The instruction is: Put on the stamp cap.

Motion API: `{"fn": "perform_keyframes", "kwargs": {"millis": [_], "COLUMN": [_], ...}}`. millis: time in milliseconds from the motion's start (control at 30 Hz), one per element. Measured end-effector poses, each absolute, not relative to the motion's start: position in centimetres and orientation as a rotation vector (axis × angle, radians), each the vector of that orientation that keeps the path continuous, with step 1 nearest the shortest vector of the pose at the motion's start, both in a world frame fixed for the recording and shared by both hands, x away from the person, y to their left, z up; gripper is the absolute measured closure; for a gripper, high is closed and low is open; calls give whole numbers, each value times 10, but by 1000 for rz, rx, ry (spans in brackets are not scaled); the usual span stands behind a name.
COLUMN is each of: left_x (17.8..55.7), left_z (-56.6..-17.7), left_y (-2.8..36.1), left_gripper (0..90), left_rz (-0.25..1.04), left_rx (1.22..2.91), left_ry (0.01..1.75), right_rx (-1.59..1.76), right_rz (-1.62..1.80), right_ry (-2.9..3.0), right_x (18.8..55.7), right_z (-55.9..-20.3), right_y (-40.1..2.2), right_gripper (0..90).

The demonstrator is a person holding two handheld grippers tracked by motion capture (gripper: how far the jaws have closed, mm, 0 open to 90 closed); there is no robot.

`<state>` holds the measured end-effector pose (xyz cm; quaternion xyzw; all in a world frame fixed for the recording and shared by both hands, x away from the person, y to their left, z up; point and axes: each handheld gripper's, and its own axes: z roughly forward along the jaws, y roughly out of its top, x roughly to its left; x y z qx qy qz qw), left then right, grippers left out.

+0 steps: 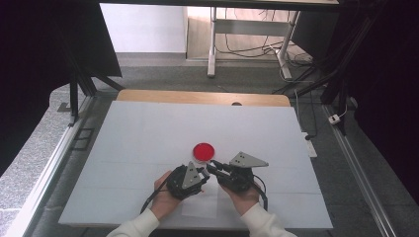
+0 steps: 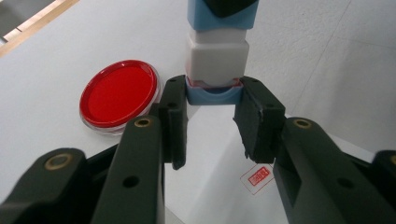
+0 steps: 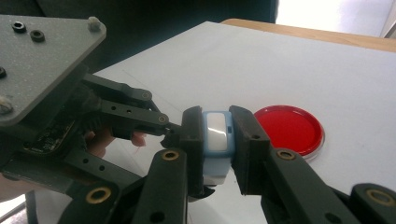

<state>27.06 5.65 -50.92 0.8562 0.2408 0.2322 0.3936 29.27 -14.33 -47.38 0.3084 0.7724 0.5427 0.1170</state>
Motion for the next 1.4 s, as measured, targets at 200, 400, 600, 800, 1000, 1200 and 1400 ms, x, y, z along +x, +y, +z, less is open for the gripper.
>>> {"fn": "perform_keyframes", "kwargs": {"millis": [200,400,600,800,1000,1200,1400], "left_x": [270,270,269,268,267,266,266], "left_z": [-510,-510,-510,-510,-510,-510,-510], "left_y": [56,55,55,54,54,54,54], "left_gripper": [644,646,649,652,654,656,656], "left_rz": [600,609,623,635,650,663,673], "left_rx": [2172,2179,2179,2183,2180,2176,2173], "left_ry": [610,610,607,605,598,580,580], "right_rx": [927,981,1026,1034,1036,1059,1072], "right_rz": [1611,1628,1645,1648,1653,1684,1689], "right_ry": [2261,2257,2252,2255,2255,2252,2251], "right_x": [293,294,295,295,296,297,298], "right_z": [-475,-476,-477,-477,-477,-477,-477], "right_y": [-143,-143,-144,-144,-145,-147,-147], "right_gripper": [752,751,751,751,752,753,753]}}
